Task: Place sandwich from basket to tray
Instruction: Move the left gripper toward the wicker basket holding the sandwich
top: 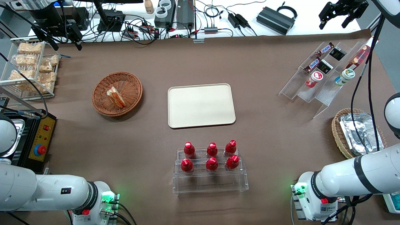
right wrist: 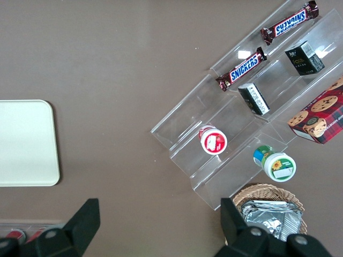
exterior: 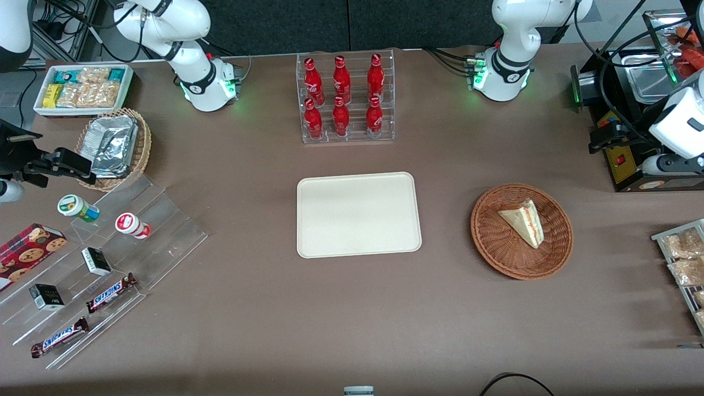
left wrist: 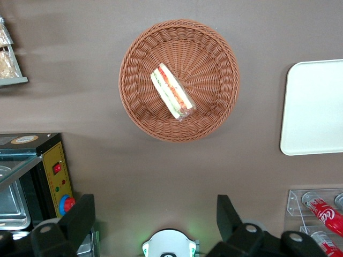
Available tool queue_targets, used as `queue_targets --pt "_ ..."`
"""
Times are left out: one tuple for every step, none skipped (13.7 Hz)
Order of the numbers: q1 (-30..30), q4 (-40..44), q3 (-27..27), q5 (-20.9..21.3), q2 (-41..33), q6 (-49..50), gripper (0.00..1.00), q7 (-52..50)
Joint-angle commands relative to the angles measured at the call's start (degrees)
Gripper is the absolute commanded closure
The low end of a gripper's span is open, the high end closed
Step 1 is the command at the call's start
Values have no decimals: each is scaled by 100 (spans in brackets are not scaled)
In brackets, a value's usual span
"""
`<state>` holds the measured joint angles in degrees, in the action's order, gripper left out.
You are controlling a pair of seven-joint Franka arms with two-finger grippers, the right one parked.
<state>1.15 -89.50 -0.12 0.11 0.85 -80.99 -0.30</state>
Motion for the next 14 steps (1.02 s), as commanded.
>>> queue_targets --pt "70 161 65 -72 47 128 0 48" --pt "70 118 56 -72 38 110 0 57" --pt "78 91 56 -55 47 84 0 48" --pt "78 -22 48 -55 47 23 0 57" --pt "78 -267 48 -72 21 -169 0 57" --pt "78 -539 48 -72 -32 -363 0 57" --pt "78 -759 48 -46 -67 -495 0 39" --pt "78 -935 48 -28 -67 -610 0 -4" --pt "78 -1103 48 -19 -67 -732 0 -31" --pt "78 -1287 48 7 -67 -899 0 -40" --pt "78 -1463 48 7 -85 -1075 0 -101" --pt "78 -1656 48 7 -94 -1303 0 -188" --pt "78 -1858 48 7 -94 -1557 0 -285" --pt "78 -2034 48 7 -85 -1812 0 -390"
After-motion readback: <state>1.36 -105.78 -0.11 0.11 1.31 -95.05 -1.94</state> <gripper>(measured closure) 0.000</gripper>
